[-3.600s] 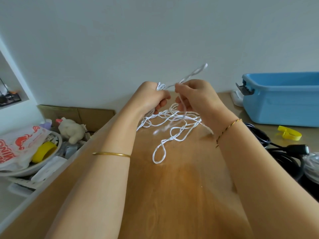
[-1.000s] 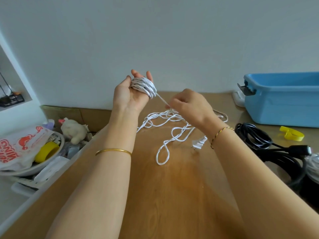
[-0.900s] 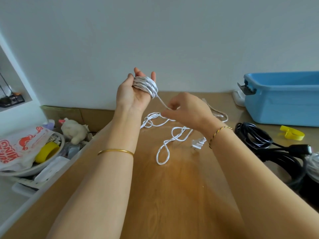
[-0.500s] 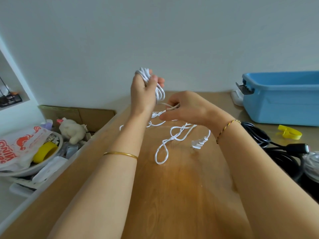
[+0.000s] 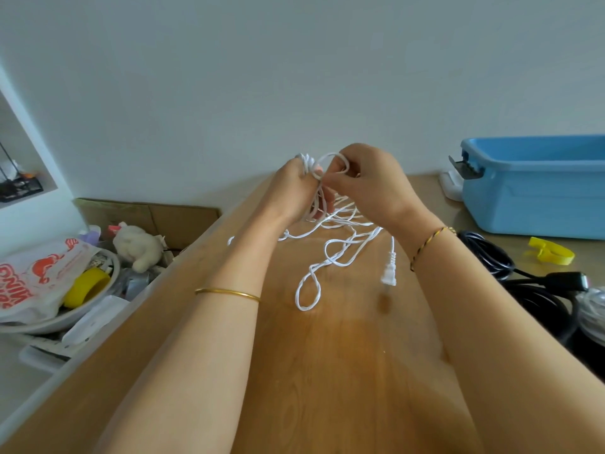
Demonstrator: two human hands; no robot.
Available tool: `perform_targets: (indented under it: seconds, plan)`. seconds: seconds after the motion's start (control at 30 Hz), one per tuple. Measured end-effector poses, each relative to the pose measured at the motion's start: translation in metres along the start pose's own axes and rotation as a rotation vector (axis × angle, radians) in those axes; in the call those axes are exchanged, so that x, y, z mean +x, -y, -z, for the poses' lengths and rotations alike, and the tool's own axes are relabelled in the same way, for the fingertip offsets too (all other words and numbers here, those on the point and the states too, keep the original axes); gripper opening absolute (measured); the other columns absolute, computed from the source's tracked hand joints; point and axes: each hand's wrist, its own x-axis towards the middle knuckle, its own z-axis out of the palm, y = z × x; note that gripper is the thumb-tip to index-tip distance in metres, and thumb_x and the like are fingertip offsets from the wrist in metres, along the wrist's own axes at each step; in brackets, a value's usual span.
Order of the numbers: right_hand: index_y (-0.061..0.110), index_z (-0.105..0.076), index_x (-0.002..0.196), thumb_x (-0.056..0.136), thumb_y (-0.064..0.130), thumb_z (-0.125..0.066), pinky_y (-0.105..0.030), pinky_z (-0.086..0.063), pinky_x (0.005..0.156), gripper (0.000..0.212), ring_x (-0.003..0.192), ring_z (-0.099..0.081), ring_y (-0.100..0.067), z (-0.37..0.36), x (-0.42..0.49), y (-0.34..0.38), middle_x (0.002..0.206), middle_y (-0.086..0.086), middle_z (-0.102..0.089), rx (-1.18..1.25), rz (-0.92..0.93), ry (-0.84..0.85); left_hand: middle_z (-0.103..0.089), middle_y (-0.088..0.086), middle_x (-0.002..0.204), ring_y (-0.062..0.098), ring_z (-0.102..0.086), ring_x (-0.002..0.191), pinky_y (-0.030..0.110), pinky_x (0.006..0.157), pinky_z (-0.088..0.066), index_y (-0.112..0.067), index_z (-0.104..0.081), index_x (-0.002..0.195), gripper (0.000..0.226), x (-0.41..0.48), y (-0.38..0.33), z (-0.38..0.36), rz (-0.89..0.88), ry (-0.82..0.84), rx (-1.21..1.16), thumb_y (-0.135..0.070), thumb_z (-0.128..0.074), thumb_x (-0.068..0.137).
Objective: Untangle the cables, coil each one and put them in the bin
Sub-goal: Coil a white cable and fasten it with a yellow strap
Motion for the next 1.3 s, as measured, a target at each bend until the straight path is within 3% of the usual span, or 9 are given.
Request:
perform_targets:
  seconds: [0.2,0.33,0.4,0.57,0.77,0.97,1.1,1.2,1.3]
  plan:
    - [0.010,-0.051,0.081,0.085,0.013,-0.065,-0.014,-0.033,0.052,0.014,0.051,-0.042,0.000,-0.006,0.001,-0.005,0.057,0.011,-0.044,0.090,-0.032,-0.089,-0.060,0.005,0.055,0.017,-0.055,0.048,0.025,0.049,-0.047,-0.004,-0.057,0.074,0.027,-0.008,-0.010,0.004,0.214,0.169,-0.518,-0.007,-0.040,0.094]
    - [0.010,-0.050,0.086,0.088,0.019,-0.066,-0.012,-0.033,0.051,0.018,0.049,-0.044,0.003,-0.005,0.002,-0.010,0.051,0.013,-0.046,0.123,-0.074,-0.116,-0.055,0.008,0.065,0.020,-0.056,0.057,0.037,0.072,-0.050,-0.005,-0.055,0.084,0.008,-0.007,-0.008,0.009,0.216,0.337,-0.699,-0.003,-0.048,0.080]
    - [0.010,-0.051,0.086,0.087,0.018,-0.066,-0.011,-0.033,0.051,0.017,0.046,-0.043,0.008,-0.004,0.002,-0.010,0.053,0.013,-0.044,0.114,-0.075,-0.127,-0.058,0.010,0.068,0.022,-0.060,0.062,0.043,0.080,-0.050,-0.001,-0.058,0.087,0.016,-0.006,-0.006,0.008,0.174,0.352,-0.656,0.006,-0.056,0.074]
    - [0.010,-0.054,0.091,0.087,0.011,-0.062,-0.008,-0.035,0.051,0.010,0.045,-0.049,0.006,-0.005,0.000,-0.007,0.054,0.011,-0.048,0.099,-0.072,-0.100,-0.061,0.012,0.079,0.025,-0.061,0.077,0.036,0.074,-0.051,-0.002,-0.058,0.095,0.032,-0.008,-0.006,0.007,0.131,0.393,-0.508,0.015,-0.063,0.068]
    - [0.013,-0.052,0.118,0.087,0.012,-0.062,-0.008,-0.035,0.051,0.033,0.047,-0.047,0.005,-0.006,-0.001,-0.012,0.056,0.008,-0.045,0.124,-0.087,-0.110,-0.062,0.009,0.062,0.016,-0.060,0.053,0.026,0.053,-0.054,-0.002,-0.057,0.082,0.024,-0.011,-0.014,0.004,0.185,0.314,-0.524,0.017,-0.042,0.085]
    - [0.007,-0.057,0.101,0.088,0.012,-0.060,-0.005,-0.033,0.052,0.014,0.061,-0.043,-0.002,-0.001,0.002,-0.026,0.069,0.009,-0.045,0.054,-0.150,-0.244,-0.067,0.004,0.061,0.010,-0.060,0.047,0.022,0.045,-0.052,-0.003,-0.053,0.092,0.024,-0.010,-0.013,0.005,0.247,0.262,-0.534,0.018,-0.040,0.088]
    - [0.007,-0.060,0.090,0.088,0.011,-0.058,-0.003,-0.032,0.051,0.005,0.060,-0.043,-0.001,0.002,0.002,-0.032,0.067,0.012,-0.047,-0.036,-0.170,-0.296,-0.068,0.006,0.067,0.006,-0.050,0.042,0.019,0.040,-0.045,-0.004,-0.053,0.101,0.015,-0.012,-0.017,0.001,0.269,0.263,-0.525,0.006,-0.056,0.090]
    - [0.011,-0.059,0.088,0.089,0.012,-0.057,-0.004,-0.032,0.050,0.003,0.059,-0.043,-0.001,0.000,0.001,-0.034,0.067,0.012,-0.048,-0.055,-0.169,-0.286,-0.060,0.001,0.053,0.005,-0.044,0.038,0.017,0.036,-0.039,-0.008,-0.057,0.086,0.008,-0.012,-0.017,-0.001,0.290,0.182,-0.458,-0.004,-0.062,0.090]
    - [0.009,-0.062,0.089,0.090,0.012,-0.055,-0.002,-0.030,0.049,0.007,0.059,-0.044,-0.006,0.000,0.001,-0.036,0.067,0.007,-0.049,-0.106,-0.178,-0.288,-0.052,-0.003,0.044,0.006,-0.040,0.034,0.016,0.036,-0.035,-0.009,-0.056,0.071,0.019,-0.012,-0.018,0.002,0.294,0.142,-0.352,-0.011,-0.064,0.088]
